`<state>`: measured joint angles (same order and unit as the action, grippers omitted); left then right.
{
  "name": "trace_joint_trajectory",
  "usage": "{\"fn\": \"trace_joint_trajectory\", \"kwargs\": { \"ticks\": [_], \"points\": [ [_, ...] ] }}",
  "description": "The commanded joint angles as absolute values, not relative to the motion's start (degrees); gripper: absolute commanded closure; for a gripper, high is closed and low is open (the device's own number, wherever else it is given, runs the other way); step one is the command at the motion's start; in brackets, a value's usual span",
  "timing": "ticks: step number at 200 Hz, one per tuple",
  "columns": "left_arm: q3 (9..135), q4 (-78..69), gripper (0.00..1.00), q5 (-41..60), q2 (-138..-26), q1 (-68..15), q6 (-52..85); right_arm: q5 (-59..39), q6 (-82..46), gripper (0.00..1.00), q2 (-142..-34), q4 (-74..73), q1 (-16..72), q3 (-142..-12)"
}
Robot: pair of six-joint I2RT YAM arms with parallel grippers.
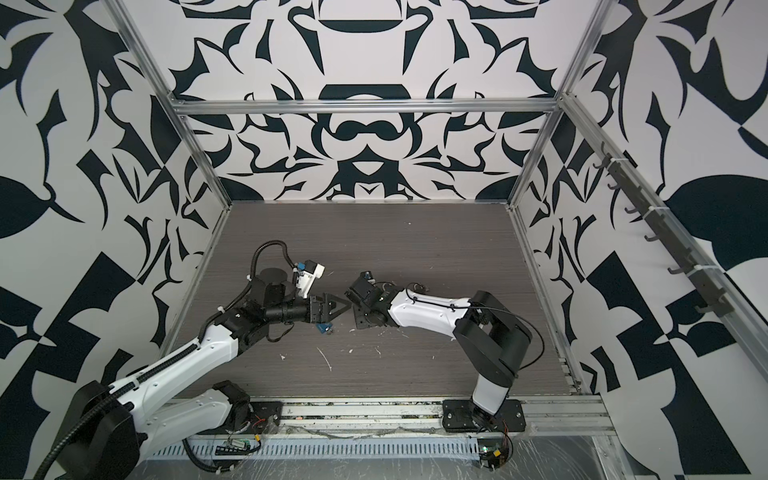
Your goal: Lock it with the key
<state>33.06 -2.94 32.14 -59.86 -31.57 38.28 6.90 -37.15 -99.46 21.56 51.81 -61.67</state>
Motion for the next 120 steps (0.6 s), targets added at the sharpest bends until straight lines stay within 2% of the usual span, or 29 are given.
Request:
{"fn": "trace_joint_trajectory", "kwargs": {
  "ticks": [1,38,120],
  "points": [
    [32.56,-6.11,0.01,32.76,-57.79,-30.09,41.28,3.22,-35.18,0.5,-100.45,22.06,50.48,-64.87],
    [33.82,-4.39,0.01,33.48,-58.87,-28.05,42.51,2.02,-34.66,0.54,-103.15,22.84,50.37,-66.92],
    [32.52,-4.35,0.01,35.25,-59.4,-22.72,42.98,4.24,-33.93,0.57,-105.74,27.01,51.3,-68.88]
  ]
}}
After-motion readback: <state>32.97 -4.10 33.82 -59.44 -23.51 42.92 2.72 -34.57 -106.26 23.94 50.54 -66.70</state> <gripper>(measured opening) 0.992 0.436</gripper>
